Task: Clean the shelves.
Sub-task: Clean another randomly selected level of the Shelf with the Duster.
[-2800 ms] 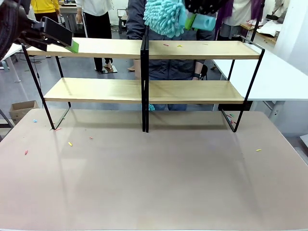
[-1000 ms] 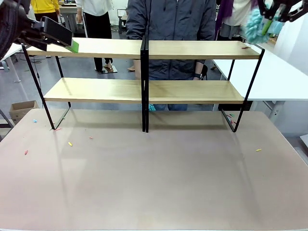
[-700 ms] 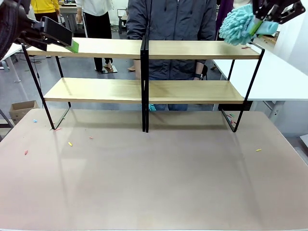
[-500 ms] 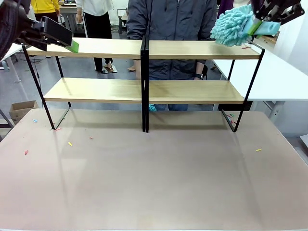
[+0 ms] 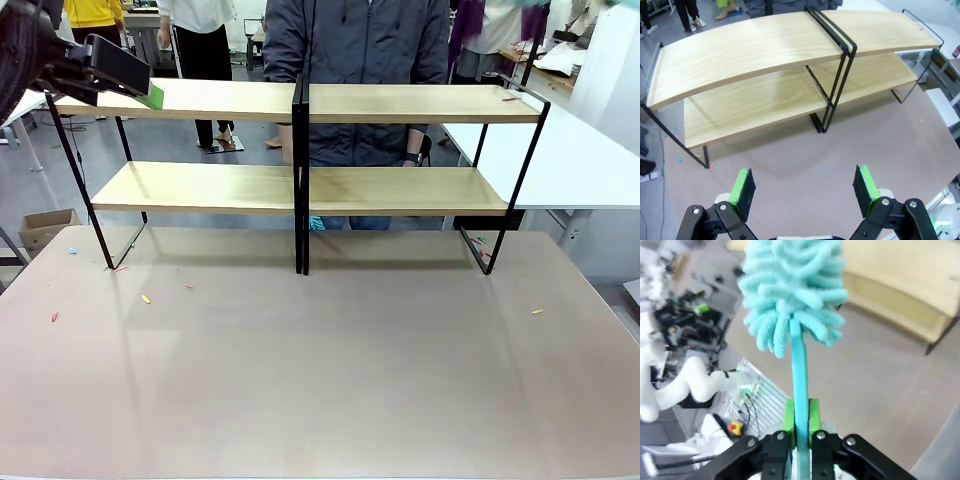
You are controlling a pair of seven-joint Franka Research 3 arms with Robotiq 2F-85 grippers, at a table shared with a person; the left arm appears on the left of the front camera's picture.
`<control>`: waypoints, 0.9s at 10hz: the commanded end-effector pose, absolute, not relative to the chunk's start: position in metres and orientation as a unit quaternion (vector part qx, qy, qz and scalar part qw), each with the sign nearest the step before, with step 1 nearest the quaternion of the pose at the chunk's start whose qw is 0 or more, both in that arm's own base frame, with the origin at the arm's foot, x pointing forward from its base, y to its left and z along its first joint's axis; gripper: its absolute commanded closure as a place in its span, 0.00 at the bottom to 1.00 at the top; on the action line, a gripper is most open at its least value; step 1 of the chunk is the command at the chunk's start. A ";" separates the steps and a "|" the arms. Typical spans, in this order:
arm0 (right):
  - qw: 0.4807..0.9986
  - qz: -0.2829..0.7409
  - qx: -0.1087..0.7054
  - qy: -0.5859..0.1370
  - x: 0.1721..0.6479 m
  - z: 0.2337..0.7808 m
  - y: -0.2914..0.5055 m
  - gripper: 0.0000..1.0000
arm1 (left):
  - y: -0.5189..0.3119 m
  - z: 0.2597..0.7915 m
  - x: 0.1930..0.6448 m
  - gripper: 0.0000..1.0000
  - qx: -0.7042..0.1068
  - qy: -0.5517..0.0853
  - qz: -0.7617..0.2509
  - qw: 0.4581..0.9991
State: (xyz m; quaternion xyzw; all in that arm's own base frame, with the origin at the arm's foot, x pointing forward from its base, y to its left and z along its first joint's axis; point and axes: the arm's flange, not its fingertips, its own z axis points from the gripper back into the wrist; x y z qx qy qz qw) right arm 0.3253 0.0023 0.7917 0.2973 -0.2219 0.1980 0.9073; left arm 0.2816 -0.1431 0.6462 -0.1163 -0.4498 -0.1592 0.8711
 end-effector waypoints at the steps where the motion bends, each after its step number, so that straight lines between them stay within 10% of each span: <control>1: 0.897 0.130 0.290 -0.306 0.295 0.796 -0.055 0.88 | -0.142 0.645 0.282 0.00 -0.120 -0.453 -0.159 0.869; 4: 0.825 0.020 0.344 -0.448 0.250 0.770 -0.119 0.88 | -0.142 0.645 0.282 0.00 -0.120 -0.453 -0.159 0.869; 9: 0.841 -0.018 0.362 -0.401 0.259 0.749 -0.142 0.88 | -0.142 0.645 0.282 0.00 -0.120 -0.453 -0.159 0.869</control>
